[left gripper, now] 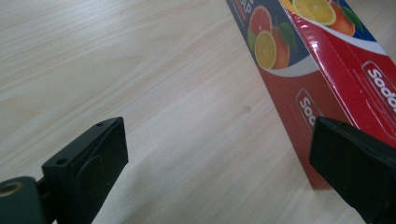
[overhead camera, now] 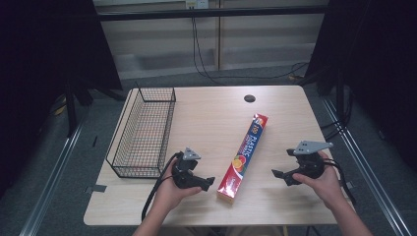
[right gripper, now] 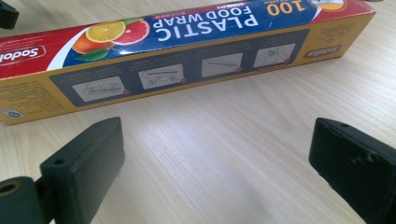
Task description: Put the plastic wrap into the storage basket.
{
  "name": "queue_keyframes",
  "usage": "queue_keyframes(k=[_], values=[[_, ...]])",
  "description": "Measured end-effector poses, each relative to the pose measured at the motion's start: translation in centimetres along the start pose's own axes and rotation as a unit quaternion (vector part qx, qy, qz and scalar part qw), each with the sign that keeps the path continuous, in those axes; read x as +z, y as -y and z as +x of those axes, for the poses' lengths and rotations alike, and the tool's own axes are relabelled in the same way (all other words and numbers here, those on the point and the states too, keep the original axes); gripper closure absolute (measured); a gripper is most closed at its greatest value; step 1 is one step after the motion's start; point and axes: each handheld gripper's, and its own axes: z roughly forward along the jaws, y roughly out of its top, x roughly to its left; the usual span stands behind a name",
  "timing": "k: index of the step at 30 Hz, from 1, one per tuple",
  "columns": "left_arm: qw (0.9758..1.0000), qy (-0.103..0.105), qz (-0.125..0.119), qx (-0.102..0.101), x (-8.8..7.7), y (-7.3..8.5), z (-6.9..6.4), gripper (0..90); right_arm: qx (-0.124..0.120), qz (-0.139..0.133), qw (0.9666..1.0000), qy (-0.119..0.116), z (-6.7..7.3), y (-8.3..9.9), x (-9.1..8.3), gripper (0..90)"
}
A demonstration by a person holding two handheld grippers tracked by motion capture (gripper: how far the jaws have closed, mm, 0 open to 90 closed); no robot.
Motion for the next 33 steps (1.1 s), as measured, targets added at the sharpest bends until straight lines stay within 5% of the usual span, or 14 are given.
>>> queue_keyframes(k=[4,6,18,33], values=[[0.9998,0.002,0.002,-0.019,0.0,-0.6,0.2,4.9,-0.006,-0.002,1.0,0.0,0.0,0.1,0.0,4.2],[0.9998,0.001,0.012,-0.014,0.0,-1.0,0.3,4.9,-0.009,-0.001,1.0,0.004,0.0,0.2,-0.1,4.5],[0.9994,0.003,0.01,-0.032,-0.2,-5.1,-0.2,5.0,0.02,-0.018,0.9996,0.012,-0.6,0.3,-0.7,4.2],[0.9991,0.022,0.029,-0.023,2.3,-8.4,-1.7,5.1,0.022,-0.021,0.9994,0.02,-1.2,0.0,-0.3,4.3]])
